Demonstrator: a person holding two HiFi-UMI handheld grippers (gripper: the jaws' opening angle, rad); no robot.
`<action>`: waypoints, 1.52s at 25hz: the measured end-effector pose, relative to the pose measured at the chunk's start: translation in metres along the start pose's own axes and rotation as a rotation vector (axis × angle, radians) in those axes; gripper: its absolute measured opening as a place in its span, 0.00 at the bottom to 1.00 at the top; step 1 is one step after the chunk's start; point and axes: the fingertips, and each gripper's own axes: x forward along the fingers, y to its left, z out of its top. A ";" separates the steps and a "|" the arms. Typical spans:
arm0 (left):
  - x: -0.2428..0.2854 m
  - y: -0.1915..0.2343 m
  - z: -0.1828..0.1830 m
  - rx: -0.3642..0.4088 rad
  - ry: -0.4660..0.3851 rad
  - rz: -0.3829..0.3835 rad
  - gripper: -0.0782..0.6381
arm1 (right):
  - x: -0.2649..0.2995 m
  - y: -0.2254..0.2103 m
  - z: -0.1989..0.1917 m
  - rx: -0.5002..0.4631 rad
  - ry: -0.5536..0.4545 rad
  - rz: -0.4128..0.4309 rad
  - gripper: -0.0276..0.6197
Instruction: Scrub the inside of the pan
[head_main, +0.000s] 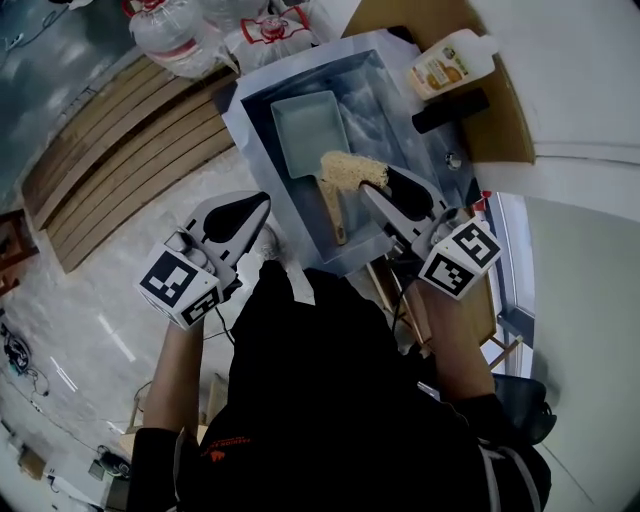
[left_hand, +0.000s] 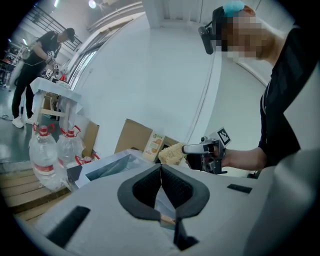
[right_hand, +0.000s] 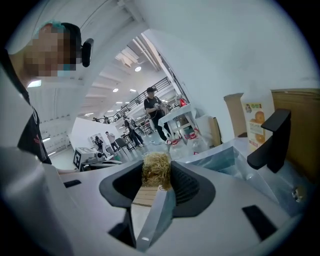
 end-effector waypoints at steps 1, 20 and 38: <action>0.004 0.000 0.001 -0.003 -0.002 0.011 0.13 | 0.001 -0.004 0.002 -0.004 0.005 0.009 0.31; 0.036 0.050 -0.012 -0.051 0.000 0.086 0.13 | 0.080 -0.064 0.000 -0.061 0.119 0.049 0.31; 0.035 0.102 -0.071 -0.152 0.027 0.101 0.13 | 0.180 -0.134 -0.082 -0.100 0.291 -0.011 0.31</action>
